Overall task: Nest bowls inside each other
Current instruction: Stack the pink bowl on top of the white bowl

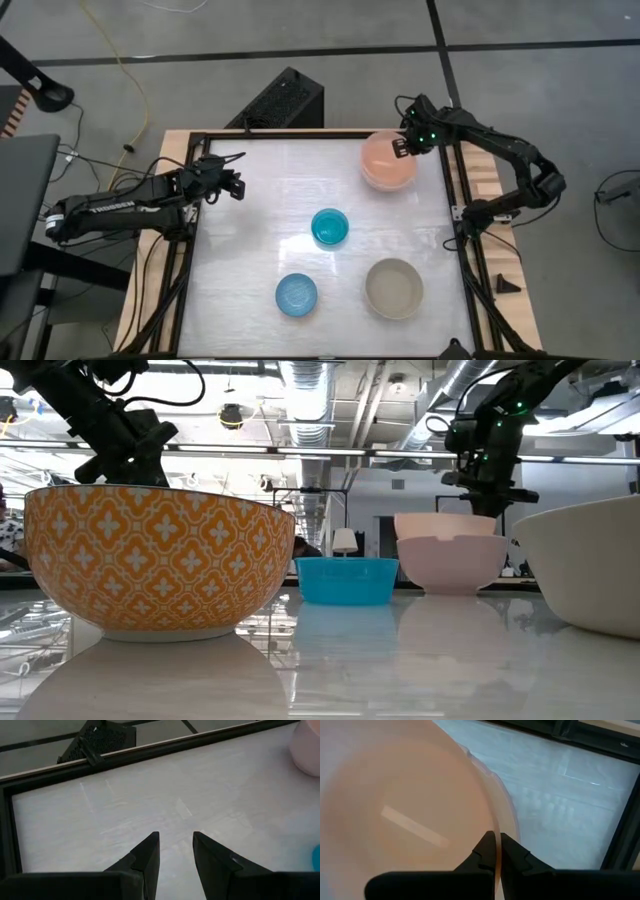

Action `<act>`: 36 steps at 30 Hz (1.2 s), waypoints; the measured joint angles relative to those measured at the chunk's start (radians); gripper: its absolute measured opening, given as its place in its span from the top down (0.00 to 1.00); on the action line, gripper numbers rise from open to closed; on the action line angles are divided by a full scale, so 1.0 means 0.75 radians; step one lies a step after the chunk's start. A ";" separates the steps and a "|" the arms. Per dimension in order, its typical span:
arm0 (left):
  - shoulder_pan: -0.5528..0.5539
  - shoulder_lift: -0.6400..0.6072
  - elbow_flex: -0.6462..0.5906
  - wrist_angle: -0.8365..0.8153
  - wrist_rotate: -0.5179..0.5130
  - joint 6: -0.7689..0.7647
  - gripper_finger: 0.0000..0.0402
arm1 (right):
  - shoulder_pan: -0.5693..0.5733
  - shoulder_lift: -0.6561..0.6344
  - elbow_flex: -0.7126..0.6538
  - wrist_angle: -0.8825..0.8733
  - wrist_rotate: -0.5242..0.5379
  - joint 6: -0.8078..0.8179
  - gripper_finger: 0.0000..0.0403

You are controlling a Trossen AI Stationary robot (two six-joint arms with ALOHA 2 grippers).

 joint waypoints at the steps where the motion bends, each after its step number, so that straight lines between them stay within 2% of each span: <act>1: 0.000 0.000 0.000 0.000 0.000 0.000 0.74 | 0.000 0.000 0.000 -0.005 0.008 0.001 0.93; 15: 0.000 -0.001 0.000 -0.011 0.002 0.000 0.74 | 0.017 0.042 -0.085 0.063 0.038 0.045 0.91; 27: 0.000 0.000 0.000 -0.010 0.035 0.006 0.74 | 0.031 0.016 -0.082 0.077 0.001 0.094 0.49; 31: 0.000 0.000 0.000 -0.010 0.034 0.011 0.74 | 0.030 -0.005 -0.007 0.011 -0.012 0.095 0.42; 36: 0.000 0.000 0.000 -0.009 0.033 0.055 0.74 | 0.030 -0.021 0.123 -0.113 -0.009 0.094 0.41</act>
